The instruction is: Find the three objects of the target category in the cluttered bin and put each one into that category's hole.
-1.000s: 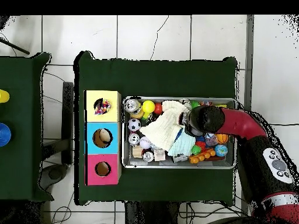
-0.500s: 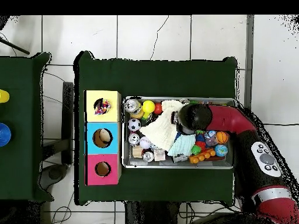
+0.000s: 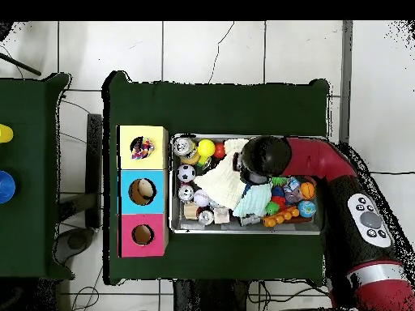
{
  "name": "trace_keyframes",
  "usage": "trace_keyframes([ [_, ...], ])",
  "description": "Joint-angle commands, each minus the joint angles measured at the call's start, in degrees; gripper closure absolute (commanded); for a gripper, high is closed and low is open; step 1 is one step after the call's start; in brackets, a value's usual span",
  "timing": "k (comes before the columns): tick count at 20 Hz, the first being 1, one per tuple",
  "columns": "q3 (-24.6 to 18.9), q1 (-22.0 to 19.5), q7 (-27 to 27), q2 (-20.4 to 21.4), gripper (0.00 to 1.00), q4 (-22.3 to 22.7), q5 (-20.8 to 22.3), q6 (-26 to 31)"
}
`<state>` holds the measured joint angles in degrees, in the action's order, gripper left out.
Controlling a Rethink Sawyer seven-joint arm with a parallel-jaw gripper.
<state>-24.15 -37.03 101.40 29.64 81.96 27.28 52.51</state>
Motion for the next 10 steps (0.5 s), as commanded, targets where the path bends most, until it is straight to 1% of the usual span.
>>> trace_keyframes([
  [1,-2.7,0.7,-8.9,2.8,1.00,-3.8,-2.7,13.2],
  [3,-2.9,0.9,-9.2,3.1,1.00,-4.8,-2.8,14.9],
  [5,-3.1,0.9,-9.4,3.2,1.00,-5.3,-2.8,15.3],
  [7,-3.8,0.9,-10.5,2.6,1.00,-7.0,-2.1,14.5],
  [10,-4.4,0.2,-13.4,0.7,1.00,-9.5,-1.1,15.8],
])
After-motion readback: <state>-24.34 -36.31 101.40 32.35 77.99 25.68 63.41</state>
